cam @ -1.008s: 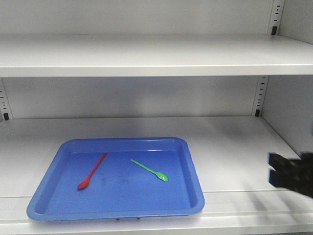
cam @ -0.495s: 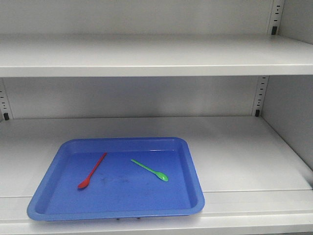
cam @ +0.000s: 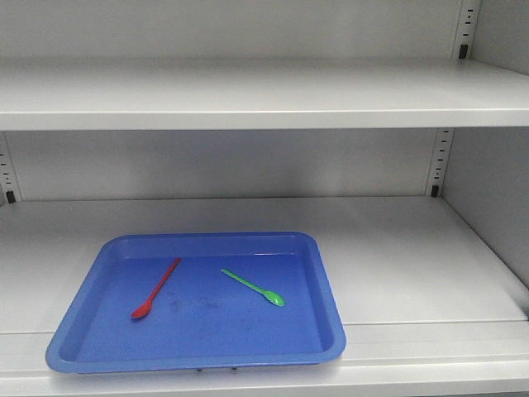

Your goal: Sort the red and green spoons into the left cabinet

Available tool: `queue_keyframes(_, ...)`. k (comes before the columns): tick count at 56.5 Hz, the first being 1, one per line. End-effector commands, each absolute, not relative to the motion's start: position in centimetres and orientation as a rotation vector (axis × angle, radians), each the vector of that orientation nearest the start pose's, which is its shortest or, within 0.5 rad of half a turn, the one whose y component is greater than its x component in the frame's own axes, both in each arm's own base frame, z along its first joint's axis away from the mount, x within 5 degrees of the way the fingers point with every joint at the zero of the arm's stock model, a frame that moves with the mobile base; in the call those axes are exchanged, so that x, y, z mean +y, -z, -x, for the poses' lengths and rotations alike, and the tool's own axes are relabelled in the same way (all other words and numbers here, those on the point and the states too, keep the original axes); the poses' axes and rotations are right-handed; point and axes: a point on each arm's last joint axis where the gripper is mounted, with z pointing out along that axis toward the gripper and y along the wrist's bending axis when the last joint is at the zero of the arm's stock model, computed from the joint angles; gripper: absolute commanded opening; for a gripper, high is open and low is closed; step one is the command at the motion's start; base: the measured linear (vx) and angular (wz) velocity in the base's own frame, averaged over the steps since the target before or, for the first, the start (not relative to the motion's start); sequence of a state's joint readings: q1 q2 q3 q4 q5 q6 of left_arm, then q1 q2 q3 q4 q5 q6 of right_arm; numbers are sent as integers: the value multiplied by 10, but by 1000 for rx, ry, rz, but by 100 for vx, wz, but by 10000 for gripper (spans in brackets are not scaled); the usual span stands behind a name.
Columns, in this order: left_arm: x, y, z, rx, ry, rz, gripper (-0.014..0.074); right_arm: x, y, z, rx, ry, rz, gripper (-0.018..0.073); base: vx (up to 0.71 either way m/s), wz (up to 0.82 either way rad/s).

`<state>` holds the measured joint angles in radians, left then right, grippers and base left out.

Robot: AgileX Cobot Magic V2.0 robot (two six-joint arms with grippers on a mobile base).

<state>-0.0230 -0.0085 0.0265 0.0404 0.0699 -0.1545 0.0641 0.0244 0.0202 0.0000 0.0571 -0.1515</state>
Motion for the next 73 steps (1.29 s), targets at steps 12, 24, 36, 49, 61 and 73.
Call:
queue_keyframes(12,-1,-205,-58,1510,113,77,-6,-2,-199,-56,1522,-11,-70,-8,0,0)
queue_keyframes(24,-1,-203,-58,1524,113,78,-6,-2,-199,-56,1516,11,-44,-8,0,0)
queue_keyframes(36,-1,-203,-58,1524,113,78,-6,-2,-199,-56,1516,12,-43,-8,0,0)
queue_keyframes(49,-1,-203,-58,1524,113,78,-6,-2,-199,-56,1516,12,-43,-8,0,0)
queue_keyframes(61,-1,-203,-58,1524,113,78,-6,-2,-199,-56,1516,12,-43,-8,0,0)
queue_keyframes(73,-1,-203,-58,1524,113,78,-6,-2,-199,-56,1516,12,-43,-8,0,0)
